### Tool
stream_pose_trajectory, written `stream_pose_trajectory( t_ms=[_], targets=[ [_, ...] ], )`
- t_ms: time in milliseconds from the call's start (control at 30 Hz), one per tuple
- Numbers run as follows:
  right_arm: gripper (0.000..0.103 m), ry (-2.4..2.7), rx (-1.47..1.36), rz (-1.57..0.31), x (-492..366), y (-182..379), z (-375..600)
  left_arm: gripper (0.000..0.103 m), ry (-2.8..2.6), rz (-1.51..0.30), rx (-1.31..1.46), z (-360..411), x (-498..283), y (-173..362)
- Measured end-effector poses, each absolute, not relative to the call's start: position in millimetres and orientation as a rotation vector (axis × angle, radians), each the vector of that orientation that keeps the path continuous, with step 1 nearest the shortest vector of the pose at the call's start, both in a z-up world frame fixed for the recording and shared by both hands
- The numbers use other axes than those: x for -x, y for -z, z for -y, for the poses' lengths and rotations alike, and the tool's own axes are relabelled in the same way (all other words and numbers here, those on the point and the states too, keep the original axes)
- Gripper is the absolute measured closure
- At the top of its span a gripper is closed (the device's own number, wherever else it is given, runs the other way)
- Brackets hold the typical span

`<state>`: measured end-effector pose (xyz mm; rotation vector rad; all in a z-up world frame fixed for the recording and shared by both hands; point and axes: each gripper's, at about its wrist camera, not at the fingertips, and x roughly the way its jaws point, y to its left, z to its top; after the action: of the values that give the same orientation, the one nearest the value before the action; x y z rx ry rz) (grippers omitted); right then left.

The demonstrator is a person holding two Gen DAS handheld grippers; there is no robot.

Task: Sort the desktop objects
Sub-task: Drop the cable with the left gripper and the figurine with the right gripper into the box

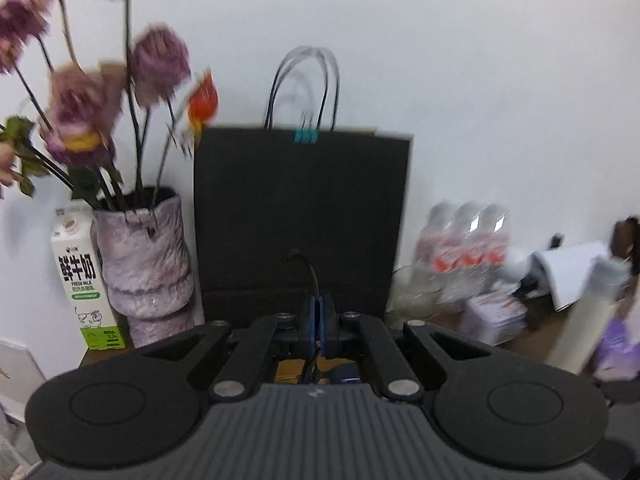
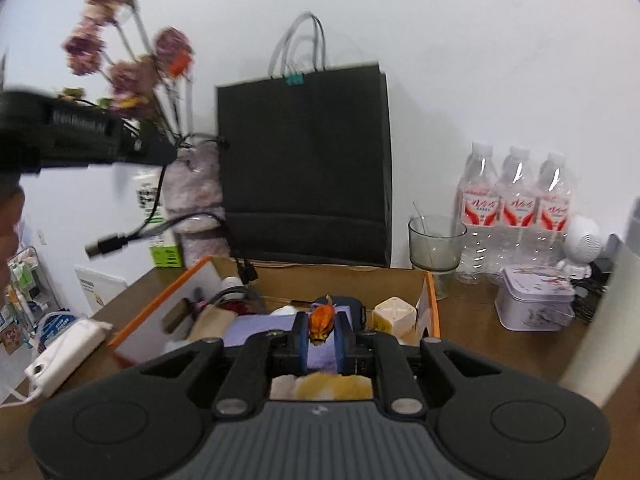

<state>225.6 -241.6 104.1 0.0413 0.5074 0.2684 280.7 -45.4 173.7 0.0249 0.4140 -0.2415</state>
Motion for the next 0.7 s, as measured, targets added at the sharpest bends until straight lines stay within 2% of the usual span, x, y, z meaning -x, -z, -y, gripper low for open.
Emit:
stream_pose_trajectory(
  t_ms=[200, 300, 333, 400, 433, 467, 533, 633, 700],
  targets=[
    [0.091, -0.235, -0.055, -0.573, -289, -79, 247, 0.100, 0.234, -0.517, -0.006, 52, -338, -130],
    [0.087, -0.192, -0.041, -0.604, -314, -66, 249, 0.098, 0.239, -0.578, -0.020, 54, -359, -109],
    [0.079, -0.175, -0.033, -0.608, -319, -63, 249, 0.098, 0.221, -0.588, -0.039, 54, -363, -104],
    [0.073, -0.148, -0.049, -0.622, -327, -57, 256, 0.095, 0.207, -0.609, -0.064, 52, -363, -100],
    [0.073, -0.142, -0.069, -0.624, -327, -56, 260, 0.088, 0.216, -0.624, -0.055, 48, -363, -100],
    [0.073, -0.141, -0.087, -0.622, -326, -56, 263, 0.077, 0.227, -0.629, -0.035, 44, -361, -102],
    [0.073, -0.140, -0.107, -0.608, -318, -61, 266, 0.060, 0.216, -0.620, -0.011, 37, -355, -110],
    [0.073, -0.143, -0.082, -0.589, -301, -77, 260, 0.059, 0.191, -0.613, -0.005, 32, -342, -125],
    [0.072, -0.151, -0.072, -0.578, -288, -88, 255, 0.050, 0.185, -0.620, 0.001, 29, -331, -132]
  ],
)
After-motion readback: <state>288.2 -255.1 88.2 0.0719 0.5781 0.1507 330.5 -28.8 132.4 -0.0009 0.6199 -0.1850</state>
